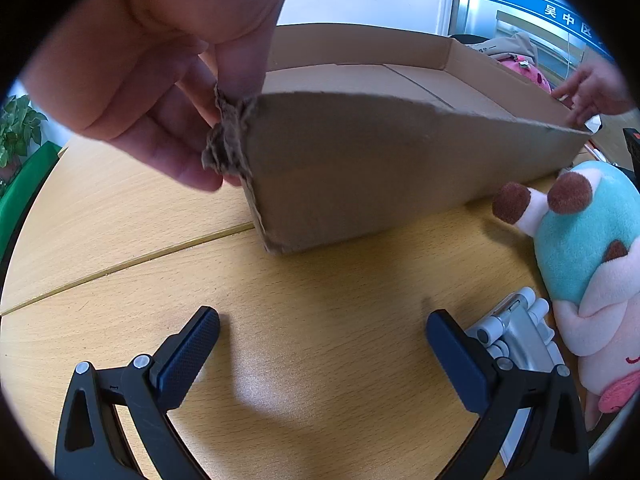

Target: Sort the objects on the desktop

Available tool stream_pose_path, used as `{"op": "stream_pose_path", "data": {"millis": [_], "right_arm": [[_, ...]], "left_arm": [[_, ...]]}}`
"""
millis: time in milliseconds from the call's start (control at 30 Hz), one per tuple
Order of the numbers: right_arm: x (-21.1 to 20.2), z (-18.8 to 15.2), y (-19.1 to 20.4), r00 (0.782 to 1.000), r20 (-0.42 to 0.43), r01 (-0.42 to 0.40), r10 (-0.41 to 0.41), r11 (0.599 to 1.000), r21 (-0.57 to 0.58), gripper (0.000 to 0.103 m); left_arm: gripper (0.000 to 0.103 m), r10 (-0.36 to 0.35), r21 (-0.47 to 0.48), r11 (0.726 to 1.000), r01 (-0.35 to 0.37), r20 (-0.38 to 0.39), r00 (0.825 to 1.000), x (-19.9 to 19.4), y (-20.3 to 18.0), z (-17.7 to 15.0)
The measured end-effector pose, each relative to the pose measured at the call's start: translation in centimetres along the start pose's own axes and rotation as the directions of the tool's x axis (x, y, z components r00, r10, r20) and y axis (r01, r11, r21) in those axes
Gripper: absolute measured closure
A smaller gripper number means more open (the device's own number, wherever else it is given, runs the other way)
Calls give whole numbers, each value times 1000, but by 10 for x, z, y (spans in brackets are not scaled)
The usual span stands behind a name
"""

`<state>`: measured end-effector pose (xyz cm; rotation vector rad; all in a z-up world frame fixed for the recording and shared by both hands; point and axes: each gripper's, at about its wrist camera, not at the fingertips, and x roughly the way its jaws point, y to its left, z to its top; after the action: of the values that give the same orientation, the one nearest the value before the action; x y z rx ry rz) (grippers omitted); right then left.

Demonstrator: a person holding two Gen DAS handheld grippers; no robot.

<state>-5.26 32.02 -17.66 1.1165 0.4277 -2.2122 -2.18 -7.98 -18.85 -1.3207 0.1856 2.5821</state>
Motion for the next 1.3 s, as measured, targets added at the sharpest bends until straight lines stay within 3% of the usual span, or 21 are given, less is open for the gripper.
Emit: {"op": "stream_pose_path", "data": {"millis": [200, 1133, 1233, 1300], "right_arm": [[-5, -5, 5, 999, -2, -39, 39, 998, -55, 0], [-3, -2, 6, 999, -6, -33, 33, 998, -46, 0], [-6, -3, 2, 993, -114, -8, 6, 1000, -15, 0], [-8, -4, -1, 974, -225, -10, 7, 1000, -12, 0]], "left_arm": [[0, 1, -1, 1000, -1, 0, 1000, 0, -1, 0], [0, 18, -19, 1000, -18, -3, 1000, 4, 2, -7], [0, 29, -34, 999, -29, -4, 1000, 5, -1, -14], [0, 30, -35, 999, -30, -4, 1000, 3, 0, -15]]}}
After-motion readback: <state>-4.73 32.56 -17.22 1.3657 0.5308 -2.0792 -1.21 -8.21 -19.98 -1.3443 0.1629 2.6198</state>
